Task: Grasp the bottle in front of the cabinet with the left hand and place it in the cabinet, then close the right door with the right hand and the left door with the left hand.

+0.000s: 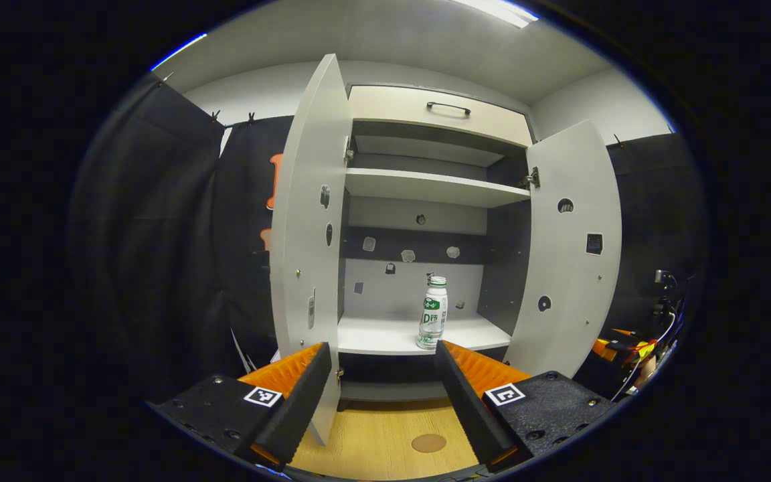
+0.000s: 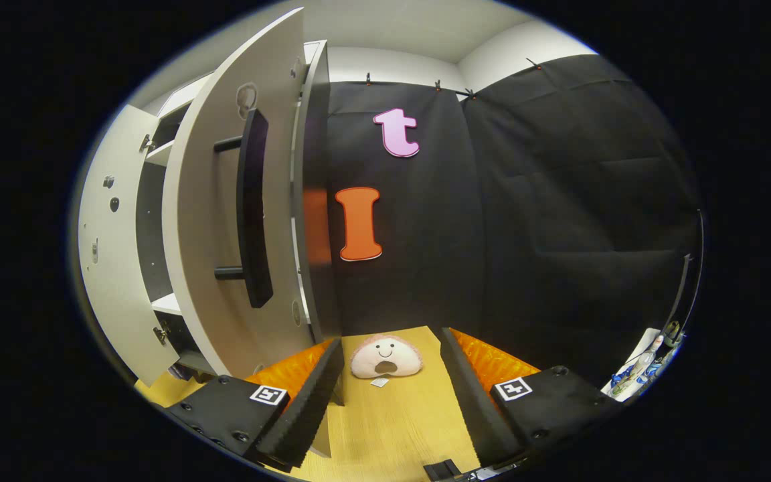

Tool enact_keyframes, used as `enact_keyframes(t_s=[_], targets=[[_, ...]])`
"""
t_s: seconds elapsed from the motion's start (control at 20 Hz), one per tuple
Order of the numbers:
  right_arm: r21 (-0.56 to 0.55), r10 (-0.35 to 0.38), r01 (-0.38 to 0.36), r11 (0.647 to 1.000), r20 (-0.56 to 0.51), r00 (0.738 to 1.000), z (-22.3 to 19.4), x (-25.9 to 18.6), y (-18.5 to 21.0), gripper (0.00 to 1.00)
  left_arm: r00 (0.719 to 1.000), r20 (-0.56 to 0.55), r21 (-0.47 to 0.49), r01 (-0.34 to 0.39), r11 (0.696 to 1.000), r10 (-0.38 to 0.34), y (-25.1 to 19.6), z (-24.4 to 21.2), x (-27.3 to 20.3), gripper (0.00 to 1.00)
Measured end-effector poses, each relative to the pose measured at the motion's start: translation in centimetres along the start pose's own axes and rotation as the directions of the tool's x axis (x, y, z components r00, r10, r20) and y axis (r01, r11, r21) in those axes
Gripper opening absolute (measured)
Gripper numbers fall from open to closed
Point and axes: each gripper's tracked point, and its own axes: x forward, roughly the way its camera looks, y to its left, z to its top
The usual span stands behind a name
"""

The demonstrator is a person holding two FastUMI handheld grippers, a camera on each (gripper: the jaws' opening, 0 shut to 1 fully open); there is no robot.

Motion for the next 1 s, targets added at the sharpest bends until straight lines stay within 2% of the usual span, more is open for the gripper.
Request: enact_keyframes(t_s=[0.1, 0.4, 0.5, 0.6, 0.65, 0.85, 1.0], targets=[[-0.014, 0.019, -0.018, 1.000, 0.018, 1.000, 0.2, 0.5, 1.3, 0.97, 1.000, 0.006, 0.007, 0.002, 1.000, -0.002, 0.6, 0.0, -0.4, 0.95], [-0.028, 0.025, -0.024, 0.999, 0.038, 0.999, 0.1, 1.0, 2.8, 0.97, 1.000, 0.011, 0.022, -0.007, 1.000, 0.007, 2.4, -0.1, -1.4, 0.94], [-0.043, 0.002, 0.000, 0.999, 0.043, 0.999, 0.2, 0.9, 2.5, 0.88, 1.000, 0.017, 0.018, -0.010, 1.000, 0.010, 2.8, -0.1, -1.7, 0.95], [-0.046, -0.015, 0.018, 0.999, 0.047, 0.999, 0.3, 0.8, 2.5, 0.88, 1.000, 0.020, 0.008, -0.009, 1.000, 0.009, 3.1, -0.1, -1.8, 0.93], [-0.048, -0.021, 0.023, 0.999, 0.047, 0.999, 0.2, 0.8, 2.6, 0.95, 1.000, 0.023, 0.004, -0.010, 1.000, 0.009, 3.3, -0.1, -1.8, 0.94], [-0.038, -0.044, 0.046, 0.998, 0.047, 0.998, 0.0, 0.6, 2.8, 0.94, 0.999, 0.032, 0.007, -0.019, 1.000, 0.019, 4.2, -0.1, -1.7, 0.93], [-0.037, -0.033, 0.035, 0.999, 0.048, 0.998, 0.1, 0.1, 4.0, 0.94, 0.999, 0.031, 0.003, -0.014, 1.000, 0.014, 4.2, -0.2, -1.4, 0.95]])
